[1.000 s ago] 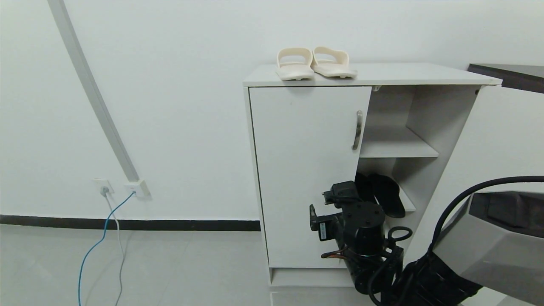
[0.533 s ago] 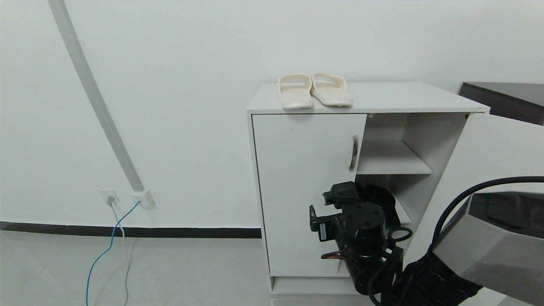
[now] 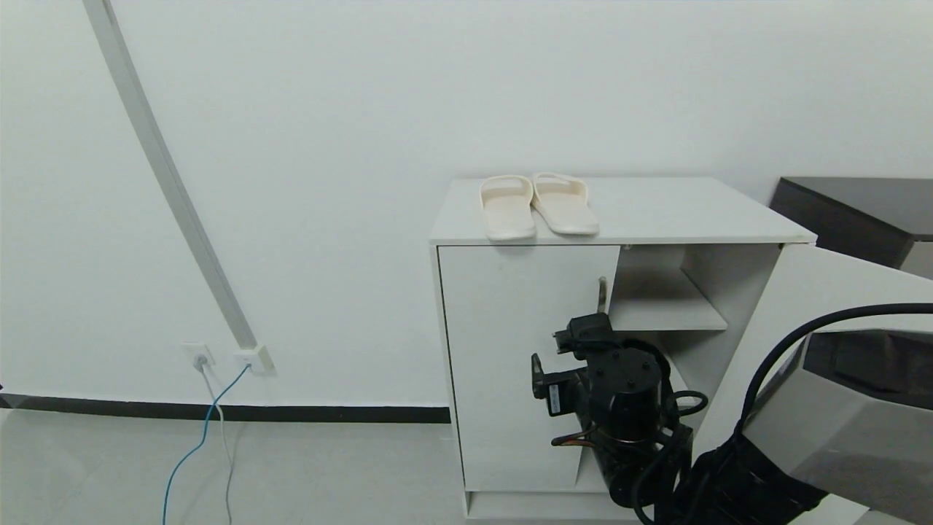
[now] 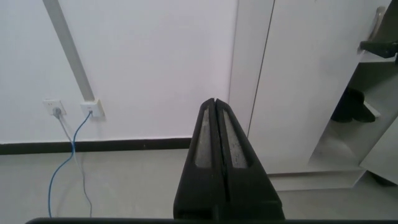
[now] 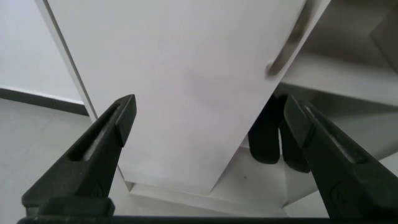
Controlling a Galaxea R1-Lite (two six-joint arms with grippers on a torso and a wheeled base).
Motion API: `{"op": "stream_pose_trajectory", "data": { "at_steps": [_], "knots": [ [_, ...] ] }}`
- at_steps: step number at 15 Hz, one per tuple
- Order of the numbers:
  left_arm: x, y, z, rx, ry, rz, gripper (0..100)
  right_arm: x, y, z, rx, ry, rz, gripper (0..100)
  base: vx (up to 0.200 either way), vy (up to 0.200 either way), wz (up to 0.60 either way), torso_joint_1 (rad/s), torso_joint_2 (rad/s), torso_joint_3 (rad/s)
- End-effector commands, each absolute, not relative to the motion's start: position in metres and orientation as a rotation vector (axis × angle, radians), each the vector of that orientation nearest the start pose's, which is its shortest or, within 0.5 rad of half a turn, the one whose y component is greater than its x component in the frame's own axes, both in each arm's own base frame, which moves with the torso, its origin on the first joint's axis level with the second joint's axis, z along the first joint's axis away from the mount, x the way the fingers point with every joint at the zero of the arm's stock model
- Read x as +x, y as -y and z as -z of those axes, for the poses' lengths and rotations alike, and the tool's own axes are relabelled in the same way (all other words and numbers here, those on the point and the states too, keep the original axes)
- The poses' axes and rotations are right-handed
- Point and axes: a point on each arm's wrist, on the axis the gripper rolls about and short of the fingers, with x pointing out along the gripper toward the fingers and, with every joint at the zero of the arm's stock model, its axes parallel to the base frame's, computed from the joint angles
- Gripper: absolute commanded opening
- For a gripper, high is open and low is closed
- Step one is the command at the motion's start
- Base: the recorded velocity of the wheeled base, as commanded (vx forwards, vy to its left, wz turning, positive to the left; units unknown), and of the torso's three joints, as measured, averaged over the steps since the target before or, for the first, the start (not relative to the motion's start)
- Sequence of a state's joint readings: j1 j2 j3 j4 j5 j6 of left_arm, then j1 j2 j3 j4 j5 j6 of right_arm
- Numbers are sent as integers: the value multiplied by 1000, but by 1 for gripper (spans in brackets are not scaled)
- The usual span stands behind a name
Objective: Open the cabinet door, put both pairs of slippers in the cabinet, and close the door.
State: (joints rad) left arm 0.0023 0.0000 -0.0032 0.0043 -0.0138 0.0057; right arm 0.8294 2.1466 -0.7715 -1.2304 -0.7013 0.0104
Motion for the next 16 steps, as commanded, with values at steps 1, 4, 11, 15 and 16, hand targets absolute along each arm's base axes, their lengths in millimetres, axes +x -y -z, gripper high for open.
{"op": "stream_pose_trajectory", "data": {
  "at_steps": [1,4,11,15,16],
  "knots": [
    [-23,0,-76,6,-3,11,0,259,-261,-81,-89,-105,-128,100,0,0,0,188,-500,-320],
    [-23,0,-76,6,-3,11,0,258,-262,-81,-90,-106,-128,100,0,0,0,194,-509,-318],
    [-23,0,-76,5,-3,11,0,258,-261,-81,-100,-105,-130,100,0,0,0,230,-549,-323],
    [-23,0,-76,5,-2,11,0,258,-261,-80,-99,-106,-130,100,0,0,0,266,-599,-336],
    [-23,0,-76,5,-2,11,0,258,-261,-80,-100,-108,-132,100,0,0,0,217,-481,-266]
  ]
}}
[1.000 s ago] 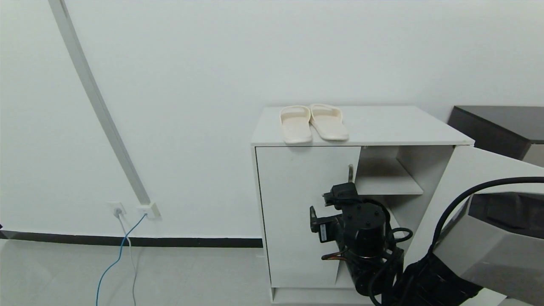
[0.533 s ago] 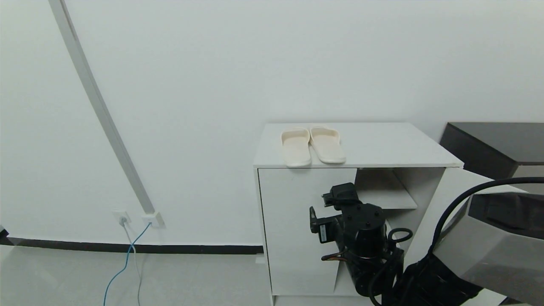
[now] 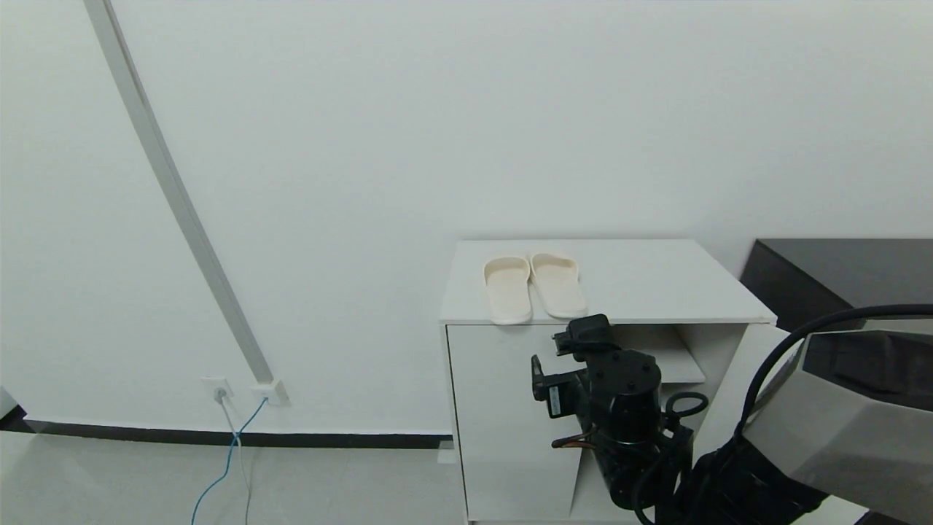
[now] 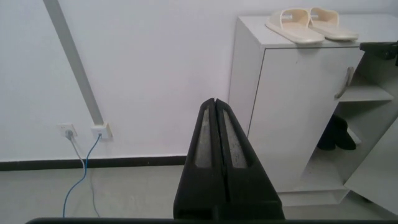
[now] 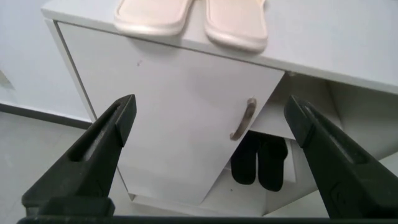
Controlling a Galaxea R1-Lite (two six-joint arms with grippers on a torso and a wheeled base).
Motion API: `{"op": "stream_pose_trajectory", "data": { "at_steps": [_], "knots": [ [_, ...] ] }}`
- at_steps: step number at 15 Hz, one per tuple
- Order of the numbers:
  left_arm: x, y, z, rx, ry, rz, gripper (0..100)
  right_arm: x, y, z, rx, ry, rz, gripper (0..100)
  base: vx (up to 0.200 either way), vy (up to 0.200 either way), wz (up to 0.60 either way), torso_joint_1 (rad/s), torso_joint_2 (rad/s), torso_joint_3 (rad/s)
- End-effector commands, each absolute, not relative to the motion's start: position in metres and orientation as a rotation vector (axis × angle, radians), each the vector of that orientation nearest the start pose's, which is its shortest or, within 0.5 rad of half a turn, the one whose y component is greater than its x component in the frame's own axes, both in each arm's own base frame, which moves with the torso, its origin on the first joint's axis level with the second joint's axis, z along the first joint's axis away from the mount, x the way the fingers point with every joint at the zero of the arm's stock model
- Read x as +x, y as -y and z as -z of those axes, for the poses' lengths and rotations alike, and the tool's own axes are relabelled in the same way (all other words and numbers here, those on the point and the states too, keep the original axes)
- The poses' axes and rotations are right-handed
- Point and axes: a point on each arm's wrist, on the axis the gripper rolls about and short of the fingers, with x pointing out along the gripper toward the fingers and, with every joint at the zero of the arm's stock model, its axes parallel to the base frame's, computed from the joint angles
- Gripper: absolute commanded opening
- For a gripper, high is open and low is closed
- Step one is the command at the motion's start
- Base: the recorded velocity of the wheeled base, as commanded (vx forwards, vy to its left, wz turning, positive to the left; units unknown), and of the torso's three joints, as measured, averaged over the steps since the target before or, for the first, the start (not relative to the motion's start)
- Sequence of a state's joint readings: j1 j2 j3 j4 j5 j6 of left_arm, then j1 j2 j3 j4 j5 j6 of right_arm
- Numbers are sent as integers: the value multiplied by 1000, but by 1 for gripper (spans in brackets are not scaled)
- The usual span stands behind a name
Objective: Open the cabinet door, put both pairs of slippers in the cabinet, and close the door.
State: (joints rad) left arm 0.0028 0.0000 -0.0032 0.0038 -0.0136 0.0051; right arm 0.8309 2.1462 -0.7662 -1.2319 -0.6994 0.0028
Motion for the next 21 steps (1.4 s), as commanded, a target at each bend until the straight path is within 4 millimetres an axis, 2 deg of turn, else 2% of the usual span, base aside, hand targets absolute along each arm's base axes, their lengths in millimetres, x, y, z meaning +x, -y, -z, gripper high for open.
{"op": "stream_pose_trajectory", "data": {
  "at_steps": [1,7,9,13,15,19,21],
  "knots": [
    [-23,0,-76,5,-2,11,0,257,-261,-79,-102,-110,-133,100,0,0,0,193,-427,-237],
    [-23,0,-76,14,-1,12,0,256,-261,-74,-128,-64,-159,100,0,0,0,173,-377,-209],
    [-23,0,-76,12,-1,12,0,256,-265,-78,-112,-47,-163,100,0,0,0,168,-354,-193],
    [-23,0,-76,14,0,12,0,263,-273,-99,-50,-43,-164,100,0,0,0,26,-47,-24],
    [-23,0,-76,14,-1,12,0,264,-275,-117,-29,-86,-162,100,0,0,0,0,0,0],
    [-23,0,-76,9,-1,12,0,280,-282,-145,5,-206,-129,100,0,0,0,0,0,0],
    [-23,0,-76,8,-3,11,0,282,-282,-155,3,-274,-110,100,200,0,0,2,0,5]
  ]
}}
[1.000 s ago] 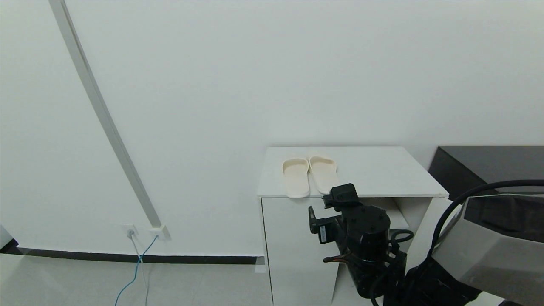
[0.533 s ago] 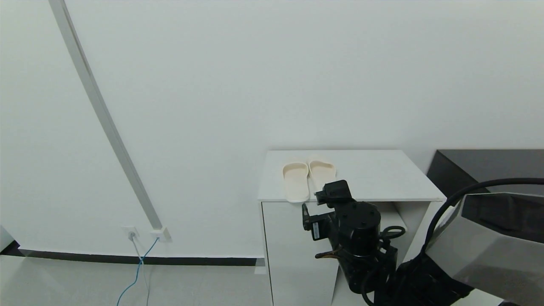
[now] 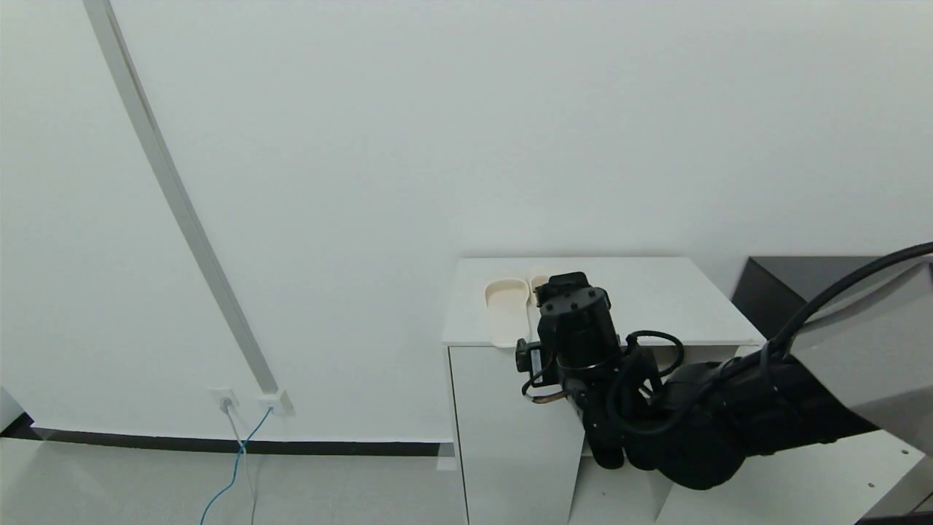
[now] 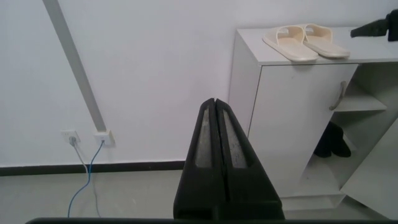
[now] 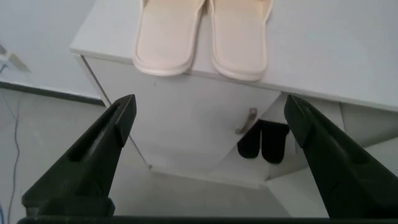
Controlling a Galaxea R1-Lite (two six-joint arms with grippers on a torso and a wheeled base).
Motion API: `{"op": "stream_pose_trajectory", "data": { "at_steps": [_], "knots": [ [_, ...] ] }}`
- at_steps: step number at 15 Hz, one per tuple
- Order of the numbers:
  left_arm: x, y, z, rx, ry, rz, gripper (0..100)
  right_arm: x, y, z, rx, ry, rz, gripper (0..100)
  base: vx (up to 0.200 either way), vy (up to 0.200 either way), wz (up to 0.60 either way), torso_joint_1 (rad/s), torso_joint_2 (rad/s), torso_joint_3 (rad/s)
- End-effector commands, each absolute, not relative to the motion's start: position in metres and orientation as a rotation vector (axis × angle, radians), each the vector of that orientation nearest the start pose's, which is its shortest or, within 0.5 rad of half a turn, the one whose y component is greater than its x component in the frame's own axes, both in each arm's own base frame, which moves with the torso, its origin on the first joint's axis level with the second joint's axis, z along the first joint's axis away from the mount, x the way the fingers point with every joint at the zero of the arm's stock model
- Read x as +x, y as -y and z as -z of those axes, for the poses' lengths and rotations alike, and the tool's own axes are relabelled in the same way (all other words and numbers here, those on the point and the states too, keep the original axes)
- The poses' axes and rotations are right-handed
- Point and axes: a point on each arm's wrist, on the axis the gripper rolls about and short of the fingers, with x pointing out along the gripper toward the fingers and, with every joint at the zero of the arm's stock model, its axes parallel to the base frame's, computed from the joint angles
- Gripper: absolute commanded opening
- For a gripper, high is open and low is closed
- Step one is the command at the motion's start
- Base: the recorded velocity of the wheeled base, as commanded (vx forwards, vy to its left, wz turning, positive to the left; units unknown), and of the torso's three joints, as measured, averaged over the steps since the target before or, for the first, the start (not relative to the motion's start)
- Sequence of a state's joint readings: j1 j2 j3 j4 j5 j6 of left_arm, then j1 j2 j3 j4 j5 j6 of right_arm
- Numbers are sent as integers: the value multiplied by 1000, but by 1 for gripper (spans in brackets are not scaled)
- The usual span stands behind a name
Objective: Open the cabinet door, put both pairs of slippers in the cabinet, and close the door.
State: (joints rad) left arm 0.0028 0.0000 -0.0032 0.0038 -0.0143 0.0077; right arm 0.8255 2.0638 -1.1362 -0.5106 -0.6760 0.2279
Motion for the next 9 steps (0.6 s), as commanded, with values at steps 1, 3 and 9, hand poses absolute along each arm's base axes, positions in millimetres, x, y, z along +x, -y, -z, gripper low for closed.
{"op": "stream_pose_trajectory", "data": {
  "at_steps": [1,3,9],
  "knots": [
    [-23,0,-76,8,-1,11,0,283,-283,-157,13,-298,-102,100,200,0,0,2,2,-2],
    [-23,0,-76,8,-1,11,0,283,-284,-153,23,-322,-101,100,200,0,0,-2,-7,2],
    [-23,0,-76,8,0,11,0,288,-290,-117,26,-397,-94,100,167,0,0,7,3,1]
  ]
}}
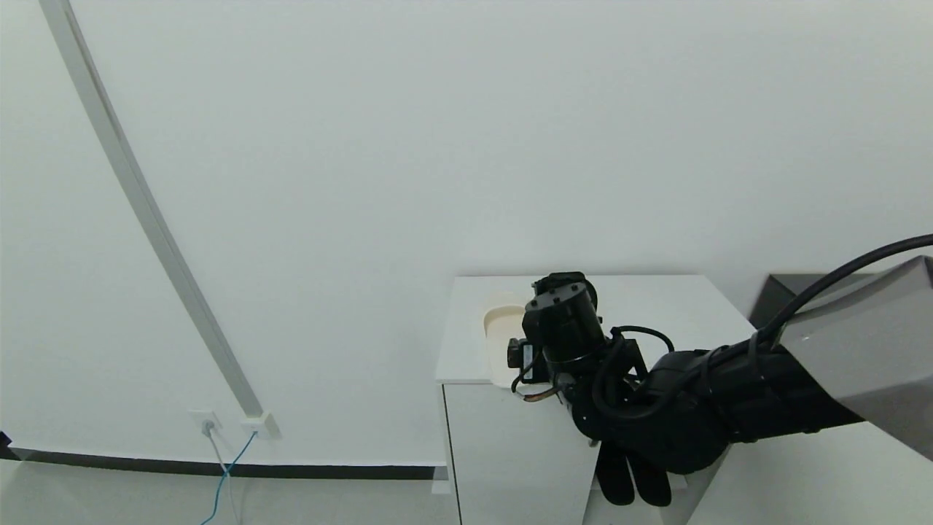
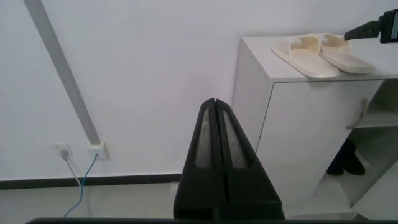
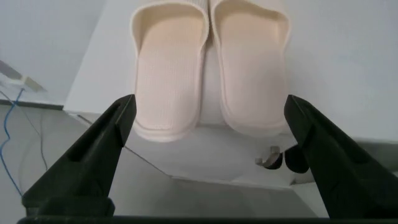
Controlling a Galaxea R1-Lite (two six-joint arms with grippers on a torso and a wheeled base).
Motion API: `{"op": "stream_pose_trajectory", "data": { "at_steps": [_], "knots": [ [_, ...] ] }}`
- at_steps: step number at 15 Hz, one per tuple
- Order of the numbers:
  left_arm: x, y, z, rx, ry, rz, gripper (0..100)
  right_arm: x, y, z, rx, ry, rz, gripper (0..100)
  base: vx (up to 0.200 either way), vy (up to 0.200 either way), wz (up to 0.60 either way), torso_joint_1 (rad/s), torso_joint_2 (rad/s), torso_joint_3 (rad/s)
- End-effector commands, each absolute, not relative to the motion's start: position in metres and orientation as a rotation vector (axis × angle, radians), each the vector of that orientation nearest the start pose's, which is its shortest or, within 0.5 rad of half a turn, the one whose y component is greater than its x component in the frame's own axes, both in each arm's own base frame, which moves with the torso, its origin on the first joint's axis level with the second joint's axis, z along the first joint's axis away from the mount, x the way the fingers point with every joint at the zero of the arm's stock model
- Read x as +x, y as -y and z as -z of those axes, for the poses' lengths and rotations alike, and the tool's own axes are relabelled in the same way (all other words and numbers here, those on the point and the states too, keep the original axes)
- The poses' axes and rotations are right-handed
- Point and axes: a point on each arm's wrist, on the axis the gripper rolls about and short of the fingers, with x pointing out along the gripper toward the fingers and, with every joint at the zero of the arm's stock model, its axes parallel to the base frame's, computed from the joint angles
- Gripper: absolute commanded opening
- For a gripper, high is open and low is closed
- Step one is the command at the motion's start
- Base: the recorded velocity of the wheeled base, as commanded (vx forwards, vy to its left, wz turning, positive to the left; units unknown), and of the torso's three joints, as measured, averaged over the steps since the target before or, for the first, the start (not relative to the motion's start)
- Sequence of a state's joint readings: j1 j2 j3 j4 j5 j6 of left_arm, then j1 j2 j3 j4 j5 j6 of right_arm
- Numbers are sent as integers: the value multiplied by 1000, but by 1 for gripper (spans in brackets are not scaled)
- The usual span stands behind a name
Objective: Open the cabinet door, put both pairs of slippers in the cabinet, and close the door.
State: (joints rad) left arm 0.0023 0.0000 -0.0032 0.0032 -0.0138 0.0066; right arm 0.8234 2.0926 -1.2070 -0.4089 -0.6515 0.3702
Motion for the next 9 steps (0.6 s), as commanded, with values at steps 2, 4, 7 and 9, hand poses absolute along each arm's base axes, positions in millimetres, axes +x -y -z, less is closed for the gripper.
{"op": "stream_pose_trajectory", "data": {
  "at_steps": [2,4,7,9],
  "knots": [
    [-23,0,-76,5,0,11,0,287,-291,-106,36,-397,-124,100,0,0,0,0,0,0],
    [-23,0,-76,5,0,11,0,289,-294,-97,42,-394,-141,100,0,0,0,0,0,0],
    [-23,0,-76,5,-2,11,0,299,-298,-80,38,-401,-137,100,0,0,0,0,0,0],
    [-23,0,-76,5,0,11,0,313,-300,-70,57,-383,-137,100,0,0,0,0,0,0]
  ]
}}
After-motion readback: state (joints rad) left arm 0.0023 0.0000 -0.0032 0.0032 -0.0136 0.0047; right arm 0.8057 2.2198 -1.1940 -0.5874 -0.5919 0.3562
